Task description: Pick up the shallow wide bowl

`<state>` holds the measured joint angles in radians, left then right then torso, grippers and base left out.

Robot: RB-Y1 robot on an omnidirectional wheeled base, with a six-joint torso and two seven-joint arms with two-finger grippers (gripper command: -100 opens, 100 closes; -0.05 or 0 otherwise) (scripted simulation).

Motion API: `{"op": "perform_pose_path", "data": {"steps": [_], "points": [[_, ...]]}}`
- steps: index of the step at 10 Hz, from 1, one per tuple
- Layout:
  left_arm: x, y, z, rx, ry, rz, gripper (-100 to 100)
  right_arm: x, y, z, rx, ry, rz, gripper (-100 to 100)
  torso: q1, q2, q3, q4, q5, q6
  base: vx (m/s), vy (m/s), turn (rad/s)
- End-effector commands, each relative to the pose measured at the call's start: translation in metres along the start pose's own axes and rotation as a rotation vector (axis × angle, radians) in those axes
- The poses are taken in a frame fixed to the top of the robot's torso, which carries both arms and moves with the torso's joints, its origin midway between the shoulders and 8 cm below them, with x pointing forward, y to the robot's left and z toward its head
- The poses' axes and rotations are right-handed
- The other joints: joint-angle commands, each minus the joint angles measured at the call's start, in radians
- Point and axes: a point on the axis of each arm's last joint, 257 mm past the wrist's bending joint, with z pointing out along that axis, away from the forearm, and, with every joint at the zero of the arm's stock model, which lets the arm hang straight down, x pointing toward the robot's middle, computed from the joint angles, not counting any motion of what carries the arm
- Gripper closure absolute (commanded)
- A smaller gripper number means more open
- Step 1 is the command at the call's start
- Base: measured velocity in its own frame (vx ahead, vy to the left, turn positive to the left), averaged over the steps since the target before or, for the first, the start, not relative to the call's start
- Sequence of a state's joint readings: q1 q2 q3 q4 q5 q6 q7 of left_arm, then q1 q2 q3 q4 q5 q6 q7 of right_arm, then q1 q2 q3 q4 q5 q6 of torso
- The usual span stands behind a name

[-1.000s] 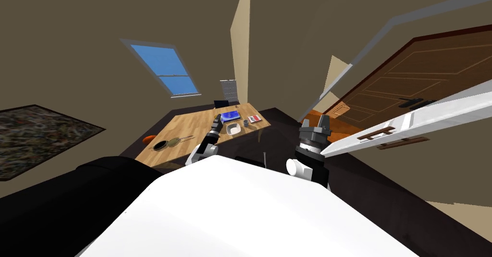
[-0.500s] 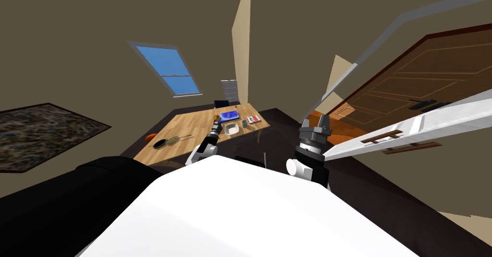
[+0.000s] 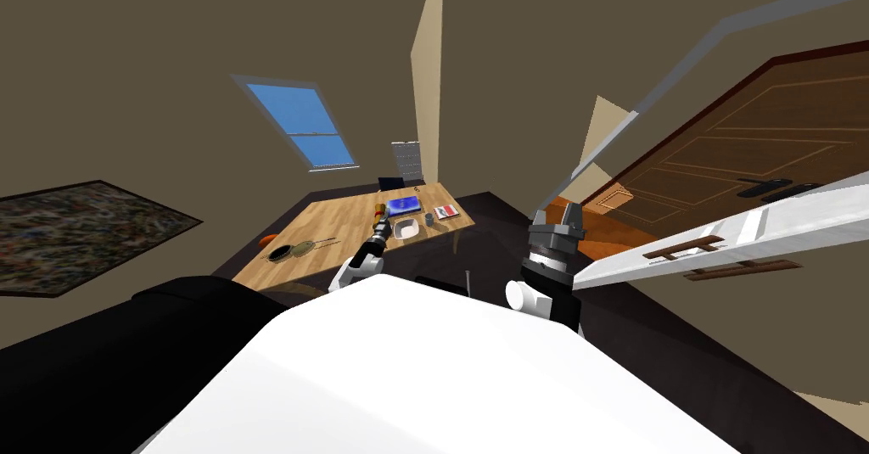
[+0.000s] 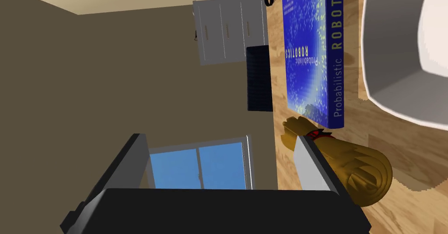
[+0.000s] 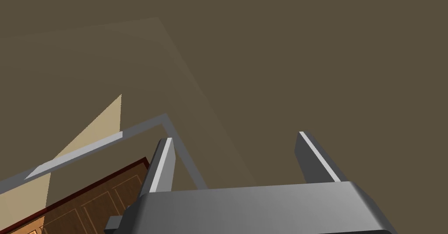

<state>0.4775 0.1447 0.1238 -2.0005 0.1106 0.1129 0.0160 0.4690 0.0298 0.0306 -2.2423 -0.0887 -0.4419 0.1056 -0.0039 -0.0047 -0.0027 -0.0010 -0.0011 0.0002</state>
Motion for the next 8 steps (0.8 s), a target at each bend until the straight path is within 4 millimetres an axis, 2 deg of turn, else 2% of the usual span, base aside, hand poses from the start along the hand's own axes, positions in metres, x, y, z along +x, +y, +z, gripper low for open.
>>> {"op": "perform_pose_path", "data": {"steps": [1,3,4,6,7,8], "points": [[-0.007,0.02,0.001,-0.061,-0.014,-0.016,-100,0.0,0.0,0.0,0.0,0.0,0.0,0,0.0,0.0,0.0,0.0,0.0,0.0,0.033,-0.058,0.055],[-0.017,0.055,-0.001,-0.158,-0.036,-0.046,-100,0.0,0.0,0.0,0.0,0.0,0.0,0,-0.001,0.001,0.0,0.0,0.0,0.0,0.05,-0.097,0.042],[-0.017,0.055,-0.001,-0.158,-0.036,-0.046,-100,0.0,0.0,0.0,0.0,0.0,0.0,0,-0.002,0.0,0.0,0.0,0.0,0.0,0.053,-0.093,0.032],[-0.024,0.089,-0.006,-0.25,-0.057,-0.078,-100,0.0,0.0,0.0,0.0,0.0,0.0,0,0.0,0.0,0.0,0.0,0.0,0.0,0.068,-0.056,0.011],[-0.024,0.089,-0.006,-0.25,-0.057,-0.078,-100,0.0,0.0,0.0,0.0,0.0,0.0,0,0.001,-0.001,-0.001,0.0,0.0,0.0,0.065,-0.031,0.01],[-0.028,0.105,-0.009,-0.294,-0.066,-0.094,-100,0.0,0.0,0.0,0.0,0.0,0.0,0,0.002,-0.001,-0.001,0.0,0.0,0.0,0.062,-0.037,0.001]]}}
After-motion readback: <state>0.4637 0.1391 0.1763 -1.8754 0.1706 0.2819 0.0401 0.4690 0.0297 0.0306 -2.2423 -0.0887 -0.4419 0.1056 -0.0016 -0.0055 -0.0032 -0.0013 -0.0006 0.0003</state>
